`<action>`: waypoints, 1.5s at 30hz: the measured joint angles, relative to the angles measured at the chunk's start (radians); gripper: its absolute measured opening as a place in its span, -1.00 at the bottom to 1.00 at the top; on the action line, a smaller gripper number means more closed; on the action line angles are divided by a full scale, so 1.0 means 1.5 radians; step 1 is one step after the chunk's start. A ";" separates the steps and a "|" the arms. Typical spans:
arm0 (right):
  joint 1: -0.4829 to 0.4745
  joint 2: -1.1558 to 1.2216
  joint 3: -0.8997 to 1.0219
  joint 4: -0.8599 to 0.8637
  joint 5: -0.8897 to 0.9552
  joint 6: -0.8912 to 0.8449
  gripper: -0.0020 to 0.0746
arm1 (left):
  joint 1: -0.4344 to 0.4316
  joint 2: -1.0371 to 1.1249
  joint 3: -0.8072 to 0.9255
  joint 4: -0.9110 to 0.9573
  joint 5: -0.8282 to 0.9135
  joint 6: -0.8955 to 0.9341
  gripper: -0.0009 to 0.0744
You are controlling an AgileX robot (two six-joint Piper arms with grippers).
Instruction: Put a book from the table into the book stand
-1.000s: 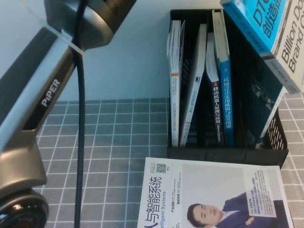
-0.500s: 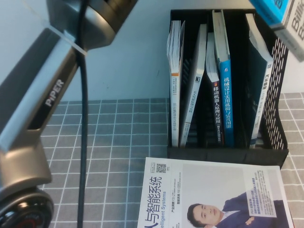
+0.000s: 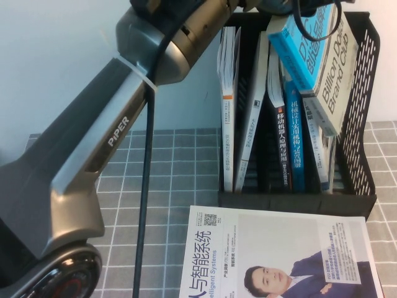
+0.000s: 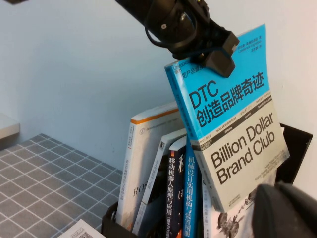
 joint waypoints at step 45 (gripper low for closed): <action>0.000 0.071 0.065 -0.029 0.043 0.010 -0.96 | 0.023 -0.010 -0.002 -0.056 0.106 0.080 -0.89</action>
